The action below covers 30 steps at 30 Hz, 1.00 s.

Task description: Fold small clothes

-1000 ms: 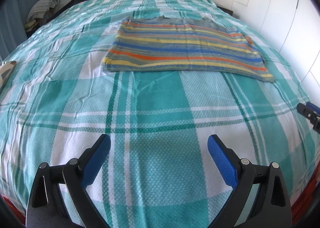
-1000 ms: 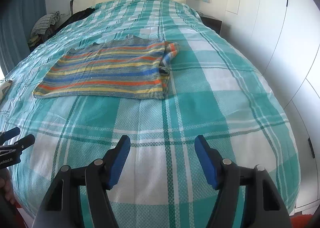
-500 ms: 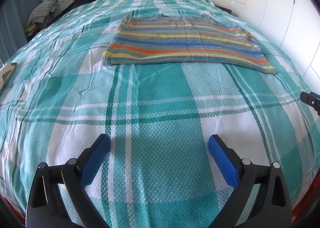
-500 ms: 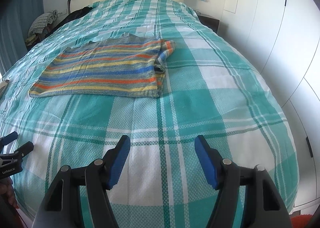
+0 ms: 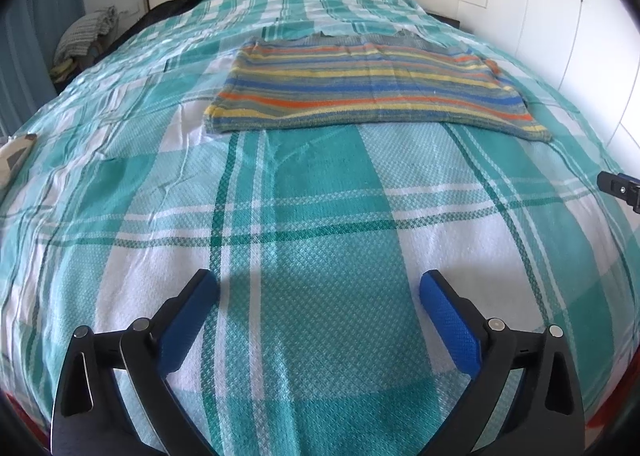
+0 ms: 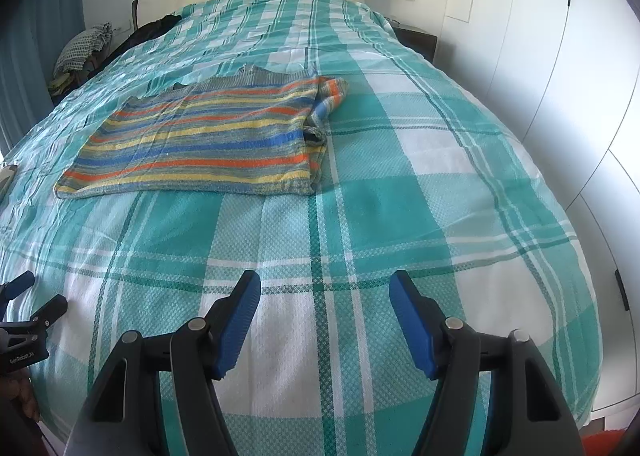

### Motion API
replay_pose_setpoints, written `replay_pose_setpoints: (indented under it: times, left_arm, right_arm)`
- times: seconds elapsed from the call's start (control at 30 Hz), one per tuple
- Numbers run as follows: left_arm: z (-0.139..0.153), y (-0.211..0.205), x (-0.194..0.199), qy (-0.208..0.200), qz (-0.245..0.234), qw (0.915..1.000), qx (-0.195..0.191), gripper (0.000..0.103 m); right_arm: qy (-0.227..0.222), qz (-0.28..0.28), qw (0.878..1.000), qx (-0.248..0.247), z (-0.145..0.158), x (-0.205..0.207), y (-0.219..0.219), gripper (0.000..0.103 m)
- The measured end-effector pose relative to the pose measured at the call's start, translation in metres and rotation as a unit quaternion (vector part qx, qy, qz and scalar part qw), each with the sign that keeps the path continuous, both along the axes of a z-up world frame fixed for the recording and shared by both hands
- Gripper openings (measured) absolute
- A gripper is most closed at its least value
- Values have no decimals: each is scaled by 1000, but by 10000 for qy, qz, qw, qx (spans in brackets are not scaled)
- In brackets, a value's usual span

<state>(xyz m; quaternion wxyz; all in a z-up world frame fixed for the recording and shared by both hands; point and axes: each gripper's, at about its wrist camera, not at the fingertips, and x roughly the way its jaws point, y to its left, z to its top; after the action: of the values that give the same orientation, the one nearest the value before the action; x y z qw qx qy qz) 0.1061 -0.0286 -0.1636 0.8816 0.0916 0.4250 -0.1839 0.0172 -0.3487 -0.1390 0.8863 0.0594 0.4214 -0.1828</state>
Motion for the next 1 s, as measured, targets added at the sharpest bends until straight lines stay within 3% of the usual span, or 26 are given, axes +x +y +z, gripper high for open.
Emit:
replay_pose_setpoints:
  times: [0.1,0.2,0.4,0.53,0.63,0.73,0.8,0.83,0.87,1.0]
  left_arm:
    - [13,-14,-11,-116,-349,9992,-146,101]
    - [22,-52,-17,-186,-1074,9940,-6,101]
    - [30,-158,2,72,-2512,9678,-140,101]
    - [18,-223,29,-88,-2776,9606,80,101]
    - [1,-259,49,133,-2904,9566,205,98]
    - [-5,-271,52,88,-2992,9541,116,84]
    - [-5,-272,54,55,-2937,9559,35,56]
    - [-4,-272,55,36,-2896,9571,-16,31]
    - [-4,-273,56,16,-2947,9556,-80,12]
    - [2,-263,66,237,-2818,9576,-552,10]
  right_arm:
    - [-69,-76,9997,232,1,-1,-8,67]
    - [-168,-141,9986,488,5,-1,-21,67]
    - [-337,-204,9947,947,15,-3,-56,67]
    - [-486,-55,9901,1318,28,15,-89,69]
    - [-584,288,9775,2008,31,53,-126,72]
    - [-459,637,9613,2641,23,106,-156,72]
    - [-221,912,9492,3004,11,147,-166,72]
    - [-52,1014,9451,3107,2,172,-170,72]
    - [68,1033,9438,3138,-5,190,-172,72]
    - [295,807,9377,3366,-34,253,-174,63]
